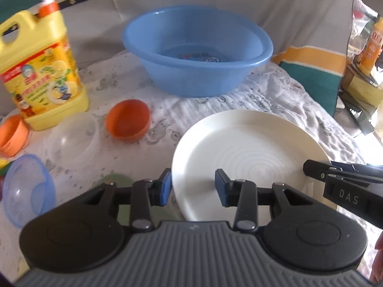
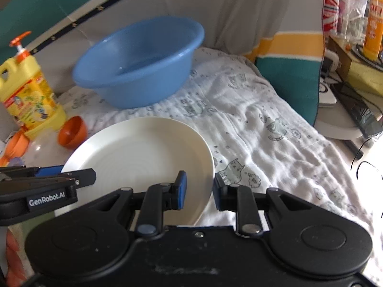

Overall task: Organize plates and bowls
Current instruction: 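Carry the white plate with both tools, lower it onto the cloth, open both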

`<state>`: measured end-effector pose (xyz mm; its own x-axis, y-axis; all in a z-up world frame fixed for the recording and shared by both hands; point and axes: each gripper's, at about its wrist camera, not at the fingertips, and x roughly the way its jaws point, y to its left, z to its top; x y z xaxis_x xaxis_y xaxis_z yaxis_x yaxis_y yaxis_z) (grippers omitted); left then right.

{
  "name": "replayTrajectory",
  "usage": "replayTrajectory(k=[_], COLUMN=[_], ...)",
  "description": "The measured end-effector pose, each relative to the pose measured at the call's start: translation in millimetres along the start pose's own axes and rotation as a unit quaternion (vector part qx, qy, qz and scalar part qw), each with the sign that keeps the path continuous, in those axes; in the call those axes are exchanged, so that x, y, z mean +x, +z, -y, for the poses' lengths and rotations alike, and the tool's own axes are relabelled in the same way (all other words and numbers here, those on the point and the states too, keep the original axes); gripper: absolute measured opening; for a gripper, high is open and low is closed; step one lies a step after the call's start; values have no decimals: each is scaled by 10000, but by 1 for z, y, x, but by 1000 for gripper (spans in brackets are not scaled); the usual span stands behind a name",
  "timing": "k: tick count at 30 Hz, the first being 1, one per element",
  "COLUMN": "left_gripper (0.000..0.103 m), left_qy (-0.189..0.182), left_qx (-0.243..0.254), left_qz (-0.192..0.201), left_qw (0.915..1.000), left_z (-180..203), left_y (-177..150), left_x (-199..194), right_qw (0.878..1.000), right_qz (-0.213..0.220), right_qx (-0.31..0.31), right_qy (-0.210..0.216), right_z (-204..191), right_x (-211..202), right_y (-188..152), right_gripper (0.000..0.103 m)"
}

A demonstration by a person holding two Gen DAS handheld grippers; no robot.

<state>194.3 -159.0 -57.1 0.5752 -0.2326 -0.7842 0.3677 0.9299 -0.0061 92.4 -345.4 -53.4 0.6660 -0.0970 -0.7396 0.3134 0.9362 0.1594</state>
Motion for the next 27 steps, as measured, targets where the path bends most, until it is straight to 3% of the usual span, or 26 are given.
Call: replayTrajectory(k=[6,15,27], left_gripper=[38,38,38], left_qy=[63,391,1063], left_qx=[-150,-489,-1416], left_qz=[199,390,372], left_qw=[9997,9973,9835], left_z=[-15,-70,-163], left_y=[-26,-82,-171], left_x=[-49,-130,-214], right_qw=[9991,9914,9627], right_qz=[128,172,-51], right_qx=[-319,-1024,-2188], right_qy=[243,802,1588], right_z=[-25,-90,-207], right_x=[-42,-99,-146], right_y=[-12,-50,-113], right_gripper=[24,24,24])
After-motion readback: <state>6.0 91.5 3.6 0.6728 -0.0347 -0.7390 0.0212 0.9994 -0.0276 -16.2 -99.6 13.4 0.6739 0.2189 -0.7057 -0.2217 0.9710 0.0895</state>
